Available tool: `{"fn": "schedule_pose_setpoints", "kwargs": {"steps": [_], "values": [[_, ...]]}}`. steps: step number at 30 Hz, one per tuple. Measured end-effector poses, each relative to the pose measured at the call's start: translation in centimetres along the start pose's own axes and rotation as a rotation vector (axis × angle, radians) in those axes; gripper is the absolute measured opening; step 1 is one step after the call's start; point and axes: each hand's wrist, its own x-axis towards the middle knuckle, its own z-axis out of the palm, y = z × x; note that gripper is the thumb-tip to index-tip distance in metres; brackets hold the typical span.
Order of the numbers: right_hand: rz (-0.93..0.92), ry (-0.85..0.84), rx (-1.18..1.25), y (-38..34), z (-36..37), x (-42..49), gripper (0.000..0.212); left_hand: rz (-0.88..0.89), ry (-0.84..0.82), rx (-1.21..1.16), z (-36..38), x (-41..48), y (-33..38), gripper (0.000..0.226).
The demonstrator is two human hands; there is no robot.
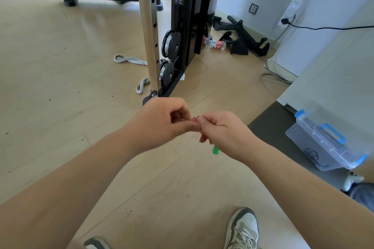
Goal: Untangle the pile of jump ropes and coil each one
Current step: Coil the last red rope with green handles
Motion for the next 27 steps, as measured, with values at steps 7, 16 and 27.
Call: {"fn": "schedule_pose_setpoints", "kwargs": {"steps": [7,16,27], "values": [[0.099,-0.187,0.631,-1.1,-0.4,-0.3,0.028,0.014,0.034,0.057,-0.2,0.4,-2.9,0.010],[0.089,-0.007,0.750,-0.5,-0.1,-0.1,0.032,-0.213,-0.127,-0.172,2.9,-0.5,-1.2,0.023],[0.050,-0.122,0.694,0.3,-0.8,0.0,0.032,-0.319,-0.328,-0.523,1.9,-0.2,0.5,0.046]]}}
